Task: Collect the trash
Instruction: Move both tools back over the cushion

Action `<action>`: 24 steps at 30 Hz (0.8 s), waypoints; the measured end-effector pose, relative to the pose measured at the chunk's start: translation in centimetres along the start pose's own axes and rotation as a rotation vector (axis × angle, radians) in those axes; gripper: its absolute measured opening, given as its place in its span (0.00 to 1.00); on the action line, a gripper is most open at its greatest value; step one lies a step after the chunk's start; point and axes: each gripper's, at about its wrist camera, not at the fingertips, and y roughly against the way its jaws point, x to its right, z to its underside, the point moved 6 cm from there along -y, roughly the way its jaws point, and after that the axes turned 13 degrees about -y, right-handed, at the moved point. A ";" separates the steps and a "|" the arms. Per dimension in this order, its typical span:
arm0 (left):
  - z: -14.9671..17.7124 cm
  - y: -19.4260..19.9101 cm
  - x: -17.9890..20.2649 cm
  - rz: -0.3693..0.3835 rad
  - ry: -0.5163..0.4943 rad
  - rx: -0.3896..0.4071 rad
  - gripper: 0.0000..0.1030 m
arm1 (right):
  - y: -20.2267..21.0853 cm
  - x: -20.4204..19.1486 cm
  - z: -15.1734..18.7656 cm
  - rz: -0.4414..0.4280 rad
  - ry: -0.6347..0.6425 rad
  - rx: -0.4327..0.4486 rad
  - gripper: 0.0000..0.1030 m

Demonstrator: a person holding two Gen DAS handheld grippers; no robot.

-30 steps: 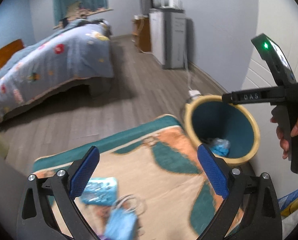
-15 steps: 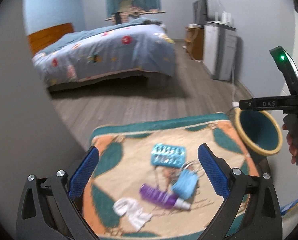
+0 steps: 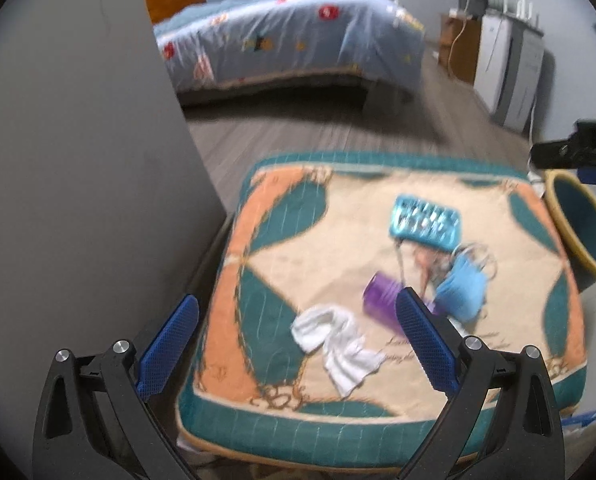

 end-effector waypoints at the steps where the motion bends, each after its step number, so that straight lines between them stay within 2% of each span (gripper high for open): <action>1: 0.4 -0.6 0.0 0.010 0.012 -0.020 0.95 | -0.4 -0.2 0.6 0.008 -0.014 -0.009 0.94; 4: 1.3 -2.4 0.5 0.045 0.029 -0.076 0.95 | -2.0 -1.2 2.2 0.019 -0.037 -0.058 0.94; 9: 2.1 -4.6 1.9 0.052 -0.041 -0.145 0.95 | -4.7 -2.0 3.8 0.080 0.009 -0.114 0.94; 14: 2.9 -6.2 1.4 0.123 0.054 -0.185 0.95 | -6.6 -1.9 3.8 0.117 0.009 -0.139 0.94; 24: 3.9 -8.6 1.7 0.164 0.062 -0.266 0.95 | -9.4 -2.2 4.2 0.159 0.021 -0.173 0.94</action>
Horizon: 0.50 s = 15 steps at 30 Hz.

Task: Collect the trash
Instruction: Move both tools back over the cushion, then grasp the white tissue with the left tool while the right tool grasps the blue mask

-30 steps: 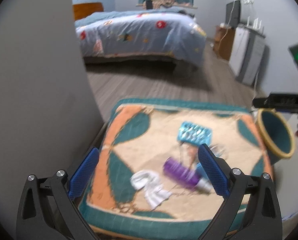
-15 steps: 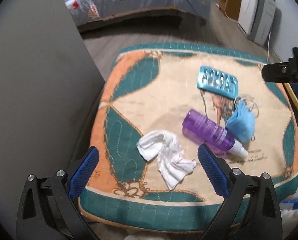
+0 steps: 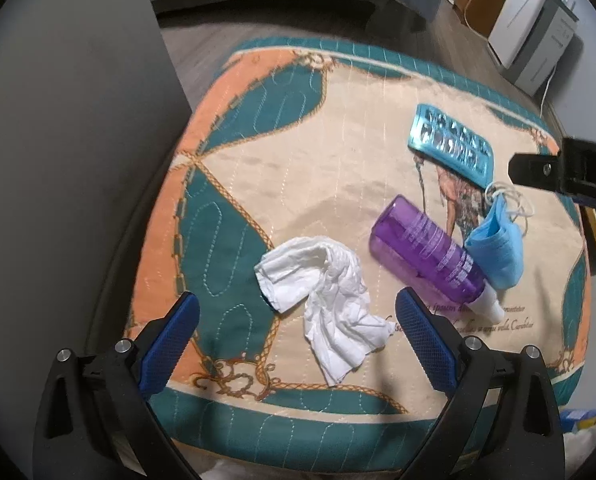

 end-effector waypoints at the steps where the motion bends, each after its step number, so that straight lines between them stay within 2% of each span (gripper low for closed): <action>1: 0.0 -0.3 0.1 0.001 -0.003 -0.007 0.95 | -0.3 0.0 0.0 0.001 -0.001 -0.006 0.94; 9: -0.2 -2.1 0.3 0.043 0.020 -0.042 0.91 | -2.0 -0.4 0.3 0.007 -0.013 -0.054 0.94; 10: -0.2 -2.3 0.4 0.049 0.021 -0.047 0.89 | -2.3 -0.3 0.3 0.010 -0.017 -0.061 0.94; 12: -0.3 -2.9 0.5 0.062 0.019 -0.066 0.78 | -2.8 -0.3 0.4 0.017 -0.027 -0.077 0.94; 15: -0.3 -3.1 0.3 0.064 0.022 -0.072 0.76 | -3.3 0.0 0.5 0.021 -0.046 -0.095 0.94</action>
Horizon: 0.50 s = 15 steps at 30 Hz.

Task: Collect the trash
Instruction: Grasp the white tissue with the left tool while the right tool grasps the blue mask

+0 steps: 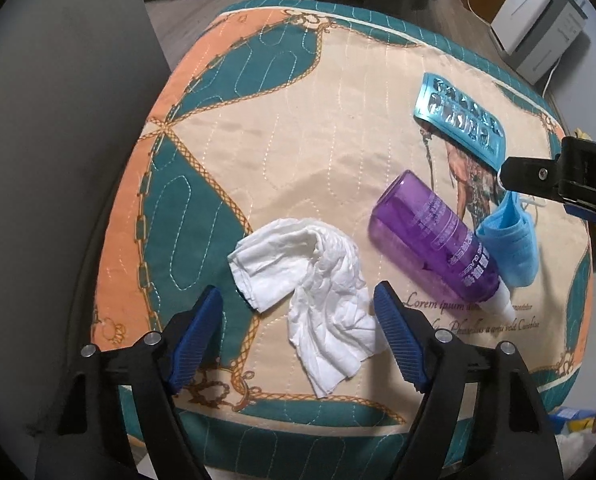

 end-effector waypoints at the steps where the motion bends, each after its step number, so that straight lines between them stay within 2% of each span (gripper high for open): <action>1: -0.1 0.0 -0.1 0.001 0.002 0.002 0.76 | -0.1 0.1 0.0 0.003 -0.003 -0.003 0.94; 7: -0.4 -0.4 -0.4 0.010 0.005 0.010 0.74 | -0.9 0.3 0.7 0.003 -0.018 -0.035 0.94; 9: -0.5 -0.5 -0.2 0.001 -0.005 0.007 0.72 | -1.2 0.6 0.9 0.004 -0.030 -0.050 0.90; 10: -0.5 -0.5 -0.2 -0.002 -0.007 0.007 0.70 | -1.4 0.7 1.0 0.004 -0.033 -0.059 0.85; 12: -0.7 -0.4 -0.2 -0.009 -0.010 0.012 0.58 | -1.8 0.9 1.2 0.010 -0.033 -0.075 0.76; 15: -0.8 -0.3 -0.1 -0.025 -0.025 0.011 0.50 | -2.2 0.8 1.5 0.013 -0.024 -0.099 0.63</action>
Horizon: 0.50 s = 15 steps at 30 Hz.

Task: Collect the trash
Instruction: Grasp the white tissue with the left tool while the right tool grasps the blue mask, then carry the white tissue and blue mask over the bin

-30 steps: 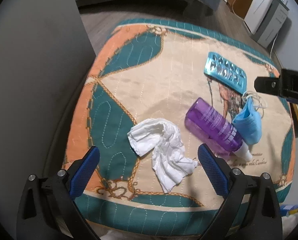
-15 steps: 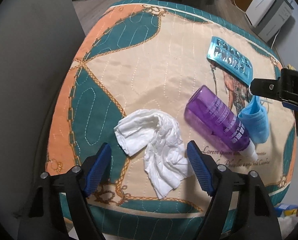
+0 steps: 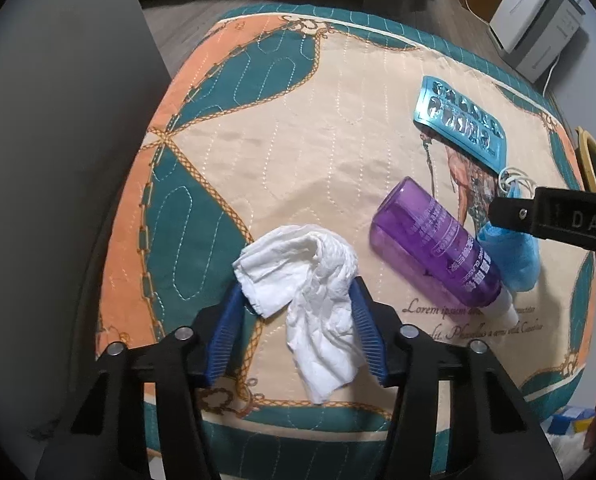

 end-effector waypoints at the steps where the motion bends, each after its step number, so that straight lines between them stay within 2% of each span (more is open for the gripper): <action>1: 0.0 0.0 0.1 -0.009 -0.014 -0.001 0.48 | -0.2 -0.1 0.2 0.006 0.009 -0.006 0.57; 3: -0.1 0.1 0.4 -0.031 -0.046 -0.005 0.43 | -0.4 -0.3 0.5 0.020 0.026 -0.013 0.53; 5: 0.0 -0.1 0.6 -0.038 -0.059 -0.006 0.40 | -0.4 -0.3 0.5 0.029 0.040 -0.012 0.44; 6: -0.1 -0.1 0.7 -0.040 -0.068 -0.004 0.33 | -0.4 -0.4 0.5 0.031 0.045 -0.010 0.42; 7: -0.1 0.0 0.9 -0.041 -0.074 -0.002 0.28 | -0.3 -0.4 0.5 0.031 0.049 -0.009 0.35; 8: -0.2 0.1 1.0 -0.041 -0.086 0.002 0.19 | -0.1 -0.5 0.5 0.026 0.053 -0.004 0.26; 9: -0.1 0.3 1.1 -0.034 -0.097 0.008 0.16 | 0.2 -1.0 0.3 0.021 0.058 0.002 0.21; 12: -0.5 0.9 1.7 -0.023 -0.120 0.033 0.12 | 1.4 -1.3 -0.1 0.002 0.070 0.039 0.15; 15: -1.6 2.5 2.5 -0.022 -0.140 0.104 0.12 | 3.0 -1.4 -0.6 -0.043 0.061 0.085 0.13</action>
